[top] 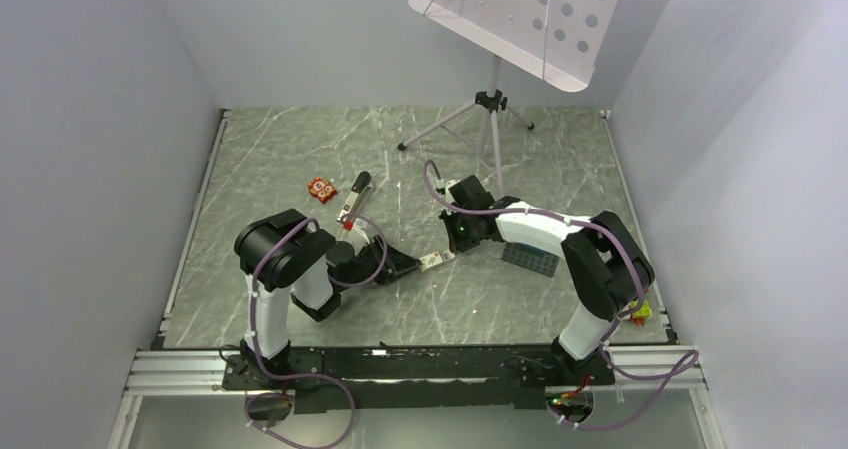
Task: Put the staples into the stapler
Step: Open the staple box at the center of the board.
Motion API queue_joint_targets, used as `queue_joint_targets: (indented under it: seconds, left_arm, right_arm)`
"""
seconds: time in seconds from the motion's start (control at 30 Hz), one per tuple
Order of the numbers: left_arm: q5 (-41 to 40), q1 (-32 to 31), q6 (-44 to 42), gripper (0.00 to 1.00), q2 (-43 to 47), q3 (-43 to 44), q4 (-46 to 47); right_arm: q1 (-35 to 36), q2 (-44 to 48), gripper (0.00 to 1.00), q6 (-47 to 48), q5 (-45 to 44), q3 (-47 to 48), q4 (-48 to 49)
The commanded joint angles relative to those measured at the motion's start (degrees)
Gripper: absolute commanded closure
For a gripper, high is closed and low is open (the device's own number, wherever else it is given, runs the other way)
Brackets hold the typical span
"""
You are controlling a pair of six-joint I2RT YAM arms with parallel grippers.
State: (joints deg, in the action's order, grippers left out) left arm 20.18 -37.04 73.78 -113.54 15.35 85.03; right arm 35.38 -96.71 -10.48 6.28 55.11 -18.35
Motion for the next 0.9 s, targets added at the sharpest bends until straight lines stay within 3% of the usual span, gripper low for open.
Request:
queue_joint_targets:
  seconds: [0.0, 0.43, 0.67, 0.8, 0.87]
  left_arm:
    - [-1.37, -0.84, 1.23, 0.65, -1.24, 1.39, 10.26]
    - [-4.15, -2.28, 1.74, 0.70, -2.49, 2.74, 7.95]
    - [-3.86, -2.38, 2.27, 0.81, -3.68, 3.90, 8.09]
    - [-3.96, -2.43, 2.17, 0.99, -3.73, 3.41, 8.64]
    - [-4.32, -2.27, 1.95, 1.00, -3.44, 2.62, 8.87]
  right_arm:
    - [0.02, -0.47, 1.00, 0.42, -0.04, 0.95, -0.29]
    - [-0.04, -0.41, 1.00, 0.34, 0.13, 0.96, -0.37]
    - [0.03, -0.34, 1.00, 0.43, -0.10, 0.95, -0.35]
    - [0.04, -0.38, 1.00, 0.38, -0.21, 0.92, -0.35]
    - [0.02, -0.33, 1.00, 0.51, -0.73, 0.96, -0.37]
